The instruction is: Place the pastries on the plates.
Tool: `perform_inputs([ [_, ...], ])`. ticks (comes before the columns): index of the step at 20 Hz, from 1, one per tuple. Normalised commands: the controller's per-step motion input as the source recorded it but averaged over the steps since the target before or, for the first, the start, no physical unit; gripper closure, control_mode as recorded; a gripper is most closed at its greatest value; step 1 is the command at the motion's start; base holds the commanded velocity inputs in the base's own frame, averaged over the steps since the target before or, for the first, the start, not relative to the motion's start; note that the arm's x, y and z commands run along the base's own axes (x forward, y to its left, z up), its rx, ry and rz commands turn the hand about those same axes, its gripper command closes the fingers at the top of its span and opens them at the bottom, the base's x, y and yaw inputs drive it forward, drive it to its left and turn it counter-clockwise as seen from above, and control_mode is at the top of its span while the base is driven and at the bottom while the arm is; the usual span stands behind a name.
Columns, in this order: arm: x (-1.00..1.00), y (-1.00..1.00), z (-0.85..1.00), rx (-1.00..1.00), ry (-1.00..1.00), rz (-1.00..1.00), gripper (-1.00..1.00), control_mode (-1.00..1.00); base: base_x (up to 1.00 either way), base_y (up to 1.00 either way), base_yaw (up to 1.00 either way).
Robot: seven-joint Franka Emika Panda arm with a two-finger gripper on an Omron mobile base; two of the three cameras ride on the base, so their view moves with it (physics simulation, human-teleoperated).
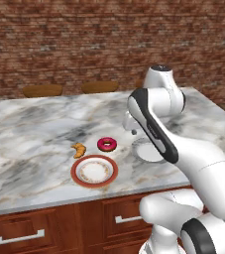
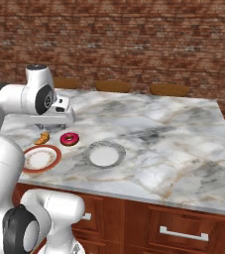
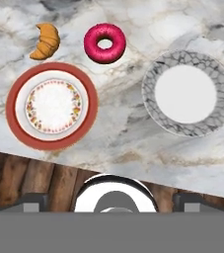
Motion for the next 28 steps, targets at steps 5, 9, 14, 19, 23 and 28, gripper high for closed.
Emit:
perform_inputs([
  [5, 0.28, 0.19, -0.29, -0.02, 0.16, 0.06, -1.00, -1.00, 0.00, 0.00, 0.00],
  [9, 0.61, 0.20, -0.22, -0.05, 0.15, 0.05, -1.00, -1.00, 0.00, 0.00, 0.00],
  [14, 0.67, 0.00, -0.51, 0.00, 0.09, 0.10, -1.00, -1.00, 0.00, 0.00, 0.00],
  [19, 0.64, 0.00, -0.41, 0.03, 0.00, 0.03, -1.00, -1.00, 0.00, 0.00, 0.00],
  [23, 0.48, 0.00, -0.59, 0.00, 0.00, 0.00, -1.00, -1.00, 0.00, 0.00, 0.00],
  [28, 0.58, 0.00, -0.57, -0.01, 0.00, 0.00, -1.00, -1.00, 0.00, 0.00, 0.00],
])
